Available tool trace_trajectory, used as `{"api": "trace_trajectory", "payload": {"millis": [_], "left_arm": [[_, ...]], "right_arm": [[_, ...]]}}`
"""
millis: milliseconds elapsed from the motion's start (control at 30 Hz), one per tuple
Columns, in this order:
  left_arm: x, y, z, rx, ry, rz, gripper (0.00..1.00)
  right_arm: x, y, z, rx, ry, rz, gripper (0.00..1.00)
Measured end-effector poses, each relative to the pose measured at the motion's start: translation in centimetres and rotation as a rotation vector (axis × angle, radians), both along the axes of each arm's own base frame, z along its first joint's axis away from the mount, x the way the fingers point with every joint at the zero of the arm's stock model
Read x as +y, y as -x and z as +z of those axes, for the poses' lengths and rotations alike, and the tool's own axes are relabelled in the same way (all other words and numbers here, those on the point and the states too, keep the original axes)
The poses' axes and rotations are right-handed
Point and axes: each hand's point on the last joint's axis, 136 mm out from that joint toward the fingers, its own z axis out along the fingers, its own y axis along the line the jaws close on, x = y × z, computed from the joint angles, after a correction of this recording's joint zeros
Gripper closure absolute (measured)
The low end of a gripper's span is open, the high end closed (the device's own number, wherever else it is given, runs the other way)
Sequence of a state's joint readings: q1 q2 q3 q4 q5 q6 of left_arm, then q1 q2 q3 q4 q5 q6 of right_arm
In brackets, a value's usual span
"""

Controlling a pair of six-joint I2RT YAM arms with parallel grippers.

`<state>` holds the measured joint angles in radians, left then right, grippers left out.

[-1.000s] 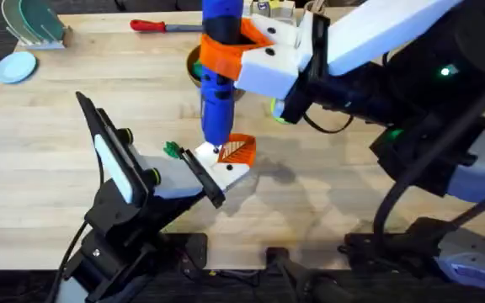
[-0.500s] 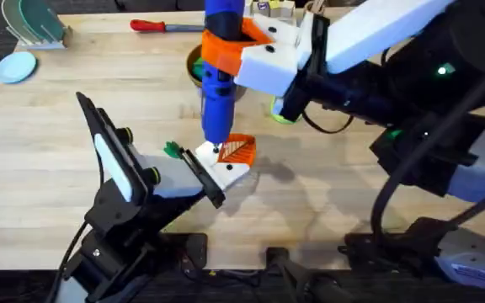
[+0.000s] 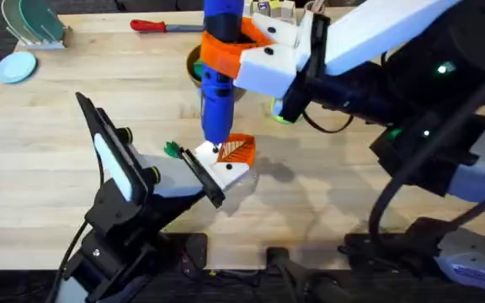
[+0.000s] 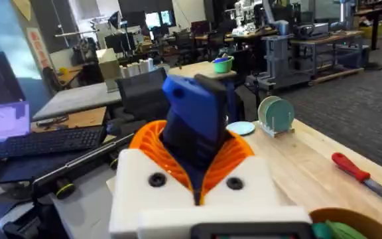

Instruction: Pick up the gripper from the table and insert it into the empty holder that is missing its gripper. Then pick up a screw, insert it into the mounting hole, and use the screwdriver to tighten it. Finally, clean up the table by picking up the vegetable and placing it into the bucket.

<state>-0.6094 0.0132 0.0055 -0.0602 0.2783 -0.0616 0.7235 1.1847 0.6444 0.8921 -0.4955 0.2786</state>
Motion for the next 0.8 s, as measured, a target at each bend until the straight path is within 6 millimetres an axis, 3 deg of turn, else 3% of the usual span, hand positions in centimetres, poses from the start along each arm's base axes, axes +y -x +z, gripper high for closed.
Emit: {"api": "trace_trajectory", "payload": {"millis": [800], "left_arm": [[0.1,-0.2,-0.1,0.008,0.000,0.010,0.988]], "right_arm": [[0.2,1.0,0.7,-0.117,0.011,0.028,0.981]]}}
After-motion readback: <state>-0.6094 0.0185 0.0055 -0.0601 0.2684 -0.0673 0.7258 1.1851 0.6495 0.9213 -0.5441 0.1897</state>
